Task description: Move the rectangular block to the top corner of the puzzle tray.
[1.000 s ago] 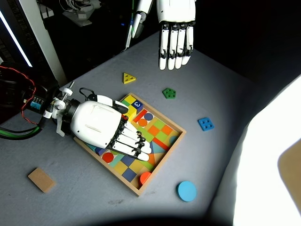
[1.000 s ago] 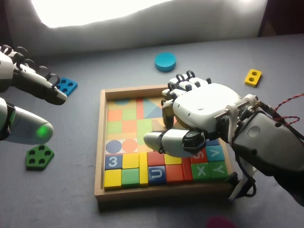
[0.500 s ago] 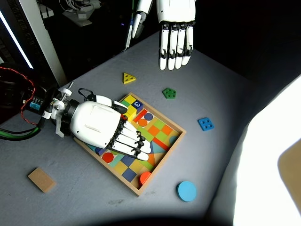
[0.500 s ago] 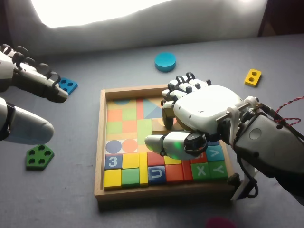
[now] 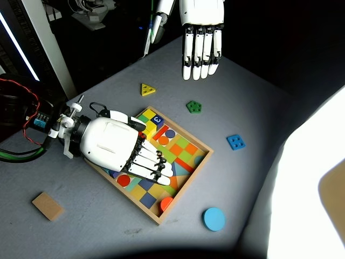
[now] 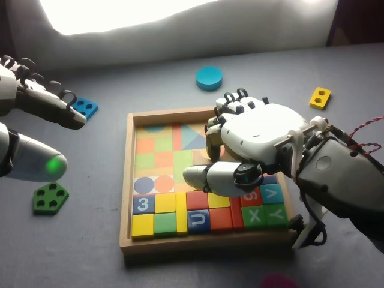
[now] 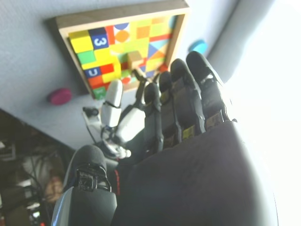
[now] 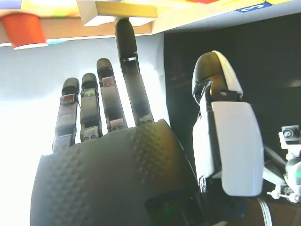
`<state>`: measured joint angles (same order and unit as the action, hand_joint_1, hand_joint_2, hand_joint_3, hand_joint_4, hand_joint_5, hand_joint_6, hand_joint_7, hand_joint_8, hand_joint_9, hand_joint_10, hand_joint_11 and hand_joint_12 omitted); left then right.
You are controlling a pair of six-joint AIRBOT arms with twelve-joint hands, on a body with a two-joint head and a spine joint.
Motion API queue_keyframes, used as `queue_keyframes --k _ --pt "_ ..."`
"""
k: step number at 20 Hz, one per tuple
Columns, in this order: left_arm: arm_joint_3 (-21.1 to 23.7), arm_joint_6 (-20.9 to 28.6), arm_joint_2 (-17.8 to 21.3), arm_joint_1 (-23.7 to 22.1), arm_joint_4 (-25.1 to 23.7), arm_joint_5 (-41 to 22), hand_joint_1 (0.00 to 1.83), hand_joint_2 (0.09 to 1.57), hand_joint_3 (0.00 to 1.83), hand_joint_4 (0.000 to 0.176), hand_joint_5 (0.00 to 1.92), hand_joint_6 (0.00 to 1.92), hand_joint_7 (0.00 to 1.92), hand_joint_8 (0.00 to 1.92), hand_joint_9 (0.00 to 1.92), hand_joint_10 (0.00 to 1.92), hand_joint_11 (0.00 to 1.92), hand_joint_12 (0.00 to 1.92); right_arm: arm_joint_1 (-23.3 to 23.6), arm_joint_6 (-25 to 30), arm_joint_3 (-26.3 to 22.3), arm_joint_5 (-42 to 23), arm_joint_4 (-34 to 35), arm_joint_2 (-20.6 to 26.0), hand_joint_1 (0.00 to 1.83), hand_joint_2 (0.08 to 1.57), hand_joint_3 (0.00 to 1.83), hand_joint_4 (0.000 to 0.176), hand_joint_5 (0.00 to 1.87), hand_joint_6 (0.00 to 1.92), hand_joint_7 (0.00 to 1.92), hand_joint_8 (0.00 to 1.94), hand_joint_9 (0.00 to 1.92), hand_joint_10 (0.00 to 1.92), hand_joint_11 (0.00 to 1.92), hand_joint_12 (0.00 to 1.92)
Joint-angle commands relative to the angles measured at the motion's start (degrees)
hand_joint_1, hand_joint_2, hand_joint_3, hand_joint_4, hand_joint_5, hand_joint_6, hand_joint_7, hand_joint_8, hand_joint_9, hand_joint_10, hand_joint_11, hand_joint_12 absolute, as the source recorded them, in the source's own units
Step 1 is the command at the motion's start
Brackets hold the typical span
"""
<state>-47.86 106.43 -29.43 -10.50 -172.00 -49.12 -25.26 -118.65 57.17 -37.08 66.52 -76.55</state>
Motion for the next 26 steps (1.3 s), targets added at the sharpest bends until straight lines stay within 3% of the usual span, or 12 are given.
queue_keyframes --k 1,3,7,15,16,26 --pt "-0.22 0.16 0.10 -0.80 -0.57 4.64 0.00 1.21 0.00 0.006 0.25 0.00 0.25 0.00 0.28 0.00 0.00 0.76 0.69 -0.08 0.05 -2.74 -2.12 0.44 0.00 1.17 0.00 0.000 0.54 0.74 0.22 0.01 0.00 0.00 0.00 0.00" --pt "-0.22 0.16 0.10 -0.80 -0.57 4.64 0.00 1.21 0.00 0.000 0.29 0.01 0.29 0.01 0.31 0.01 0.00 0.82 1.25 -0.02 0.05 -2.95 -2.12 0.59 0.00 1.17 0.00 0.000 0.56 0.74 0.14 0.00 0.00 0.00 0.00 0.00" --pt "-0.24 0.16 0.10 -0.79 -0.57 4.64 0.00 1.21 0.00 0.000 0.26 0.00 0.25 0.00 0.27 0.00 0.00 0.73 2.19 0.36 -0.33 -3.10 -2.12 1.23 0.00 1.18 0.00 0.000 0.57 0.75 0.13 0.00 0.00 0.00 0.00 0.00" --pt "-0.29 0.16 0.10 -0.80 -0.57 4.64 0.00 1.21 0.00 0.001 0.28 0.00 0.26 0.00 0.29 0.00 0.00 0.77 1.95 0.07 -2.08 -2.53 -2.14 1.81 0.00 1.19 0.00 0.000 0.54 0.81 0.15 0.00 0.00 0.00 0.00 0.00" --pt "-0.31 0.16 0.09 -0.80 -0.57 4.64 0.00 1.21 0.00 0.008 0.27 0.00 0.26 0.00 0.27 0.00 0.00 0.74 1.95 0.07 -2.20 -2.52 -2.14 1.79 0.00 1.20 0.00 0.000 0.53 0.81 0.14 0.00 0.00 0.00 0.00 0.00" --pt "-0.51 0.16 0.08 -1.13 -0.57 4.65 0.00 1.21 0.00 0.000 0.28 0.00 0.28 0.01 0.29 0.00 0.00 0.76 0.81 -0.04 -1.88 -2.13 -2.14 1.31 0.00 1.19 0.00 0.000 0.54 0.80 0.14 0.01 0.00 0.00 0.00 0.00"
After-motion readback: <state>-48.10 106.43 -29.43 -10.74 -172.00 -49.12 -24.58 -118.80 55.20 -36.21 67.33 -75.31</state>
